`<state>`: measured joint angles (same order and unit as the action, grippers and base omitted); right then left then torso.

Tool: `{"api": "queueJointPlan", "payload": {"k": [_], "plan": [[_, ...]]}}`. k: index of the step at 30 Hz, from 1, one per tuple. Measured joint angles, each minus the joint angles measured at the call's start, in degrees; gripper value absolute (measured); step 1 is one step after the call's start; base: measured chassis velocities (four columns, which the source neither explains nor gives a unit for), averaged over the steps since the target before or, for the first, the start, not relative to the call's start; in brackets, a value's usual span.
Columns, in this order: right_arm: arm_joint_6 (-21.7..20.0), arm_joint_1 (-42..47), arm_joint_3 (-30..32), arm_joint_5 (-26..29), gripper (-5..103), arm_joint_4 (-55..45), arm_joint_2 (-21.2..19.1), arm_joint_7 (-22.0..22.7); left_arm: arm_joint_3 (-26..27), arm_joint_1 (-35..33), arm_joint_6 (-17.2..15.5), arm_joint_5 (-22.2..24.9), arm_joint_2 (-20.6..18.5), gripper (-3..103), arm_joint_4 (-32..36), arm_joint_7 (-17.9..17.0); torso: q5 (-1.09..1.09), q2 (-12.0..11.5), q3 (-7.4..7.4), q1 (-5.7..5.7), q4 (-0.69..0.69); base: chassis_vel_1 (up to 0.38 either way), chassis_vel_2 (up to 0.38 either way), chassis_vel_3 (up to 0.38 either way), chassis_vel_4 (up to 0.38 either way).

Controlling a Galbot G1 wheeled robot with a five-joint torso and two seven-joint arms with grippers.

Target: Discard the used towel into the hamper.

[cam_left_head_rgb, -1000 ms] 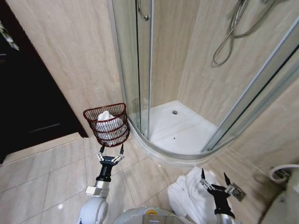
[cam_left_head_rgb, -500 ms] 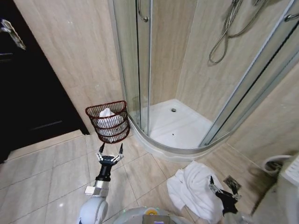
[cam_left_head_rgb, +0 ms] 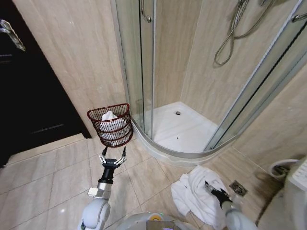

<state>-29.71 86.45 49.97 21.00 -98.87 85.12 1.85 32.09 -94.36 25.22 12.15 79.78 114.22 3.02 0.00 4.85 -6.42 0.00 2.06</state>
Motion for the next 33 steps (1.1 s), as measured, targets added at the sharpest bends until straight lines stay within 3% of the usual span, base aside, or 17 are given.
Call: {"api": "queueJointPlan", "payload": {"k": [7,16,27,33], "plan": [[-3.21,-6.06,-0.78,-2.61,100,7.16,0.65,1.28,0.47,0.92,0.41,1.4,-0.92,100,-1.48,0.31,-0.01,0.01,0.0,0.0,-0.01,0.0,0.0,0.0,0.0],[-3.17,-9.69,-0.33,-5.9,100,13.94,2.26,2.2,0.99,1.63,0.58,2.82,-1.55,100,-2.0,0.72,-0.03,0.02,0.0,0.0,-0.01,0.0,0.0,0.0,0.0],[-2.98,-11.39,0.89,-5.92,102,17.14,2.3,0.6,1.1,2.04,0.12,3.9,-2.23,100,-0.68,1.34,-0.04,0.03,-0.01,0.0,-0.02,0.0,0.0,0.0,0.0],[-2.98,-11.07,1.1,-5.59,84,17.02,2.54,0.31,1.07,1.95,0.18,4.01,-2.23,100,-0.67,1.34,-0.03,0.03,-0.01,0.0,-0.02,0.0,0.0,0.0,0.0]]}}
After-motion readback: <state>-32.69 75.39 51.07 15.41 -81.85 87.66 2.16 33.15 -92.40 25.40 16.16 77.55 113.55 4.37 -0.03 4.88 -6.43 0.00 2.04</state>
